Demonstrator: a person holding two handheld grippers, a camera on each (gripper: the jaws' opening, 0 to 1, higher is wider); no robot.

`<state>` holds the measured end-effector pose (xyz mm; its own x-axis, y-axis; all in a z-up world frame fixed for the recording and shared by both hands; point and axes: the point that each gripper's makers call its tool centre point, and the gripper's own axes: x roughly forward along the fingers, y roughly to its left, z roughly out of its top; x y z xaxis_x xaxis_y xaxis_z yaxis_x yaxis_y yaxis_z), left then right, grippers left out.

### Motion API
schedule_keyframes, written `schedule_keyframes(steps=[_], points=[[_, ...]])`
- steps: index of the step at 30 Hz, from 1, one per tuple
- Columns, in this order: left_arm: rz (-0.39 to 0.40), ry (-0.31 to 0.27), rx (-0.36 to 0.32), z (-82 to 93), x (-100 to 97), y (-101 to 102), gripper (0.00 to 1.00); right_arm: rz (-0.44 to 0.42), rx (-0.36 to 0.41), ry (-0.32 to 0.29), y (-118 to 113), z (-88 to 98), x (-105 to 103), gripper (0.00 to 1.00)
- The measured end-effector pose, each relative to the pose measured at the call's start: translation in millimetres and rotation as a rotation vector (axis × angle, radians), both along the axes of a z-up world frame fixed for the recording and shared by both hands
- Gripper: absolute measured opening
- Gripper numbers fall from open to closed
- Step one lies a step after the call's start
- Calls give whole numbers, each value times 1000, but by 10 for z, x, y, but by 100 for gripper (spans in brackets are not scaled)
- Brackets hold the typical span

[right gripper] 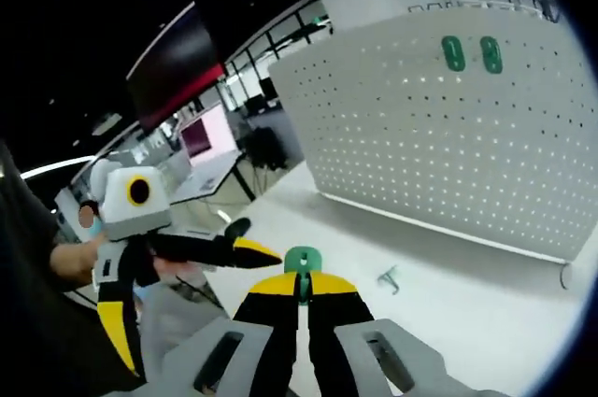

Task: Insert the hook assembly into the mounting plate slot until the hook locks in place.

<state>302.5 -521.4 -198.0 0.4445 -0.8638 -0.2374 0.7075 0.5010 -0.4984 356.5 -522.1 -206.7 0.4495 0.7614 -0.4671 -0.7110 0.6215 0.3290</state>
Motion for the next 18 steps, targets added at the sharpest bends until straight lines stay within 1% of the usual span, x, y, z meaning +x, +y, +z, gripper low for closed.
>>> schedule_keyframes(steps=[4,7,8,9,10,11,12,14,18], points=[[14,5,1,43,-4,21,100,-18,2,-36,-14,31,44,0],[40,2,-6,114,7,56,100,-25,-8,-68,-14,31,50,0],[49,-4,1,125,16,69,100,-27,-10,-75,-12,31,51,0],[50,-15,24,121,16,81,100,-29,-6,-88,-5,44,53,0],[46,-14,65,89,4,105,100,-29,-4,-99,-1,55,64,0],[48,-8,71,90,-3,105,100,-32,-6,-108,-4,63,74,0],[50,-8,76,95,-4,107,100,-40,-7,-130,-15,89,110,0],[63,-14,83,134,-11,132,100,-61,0,-152,-42,140,170,0],[100,-17,64,215,22,192,100,-108,8,-221,-119,272,294,0]])
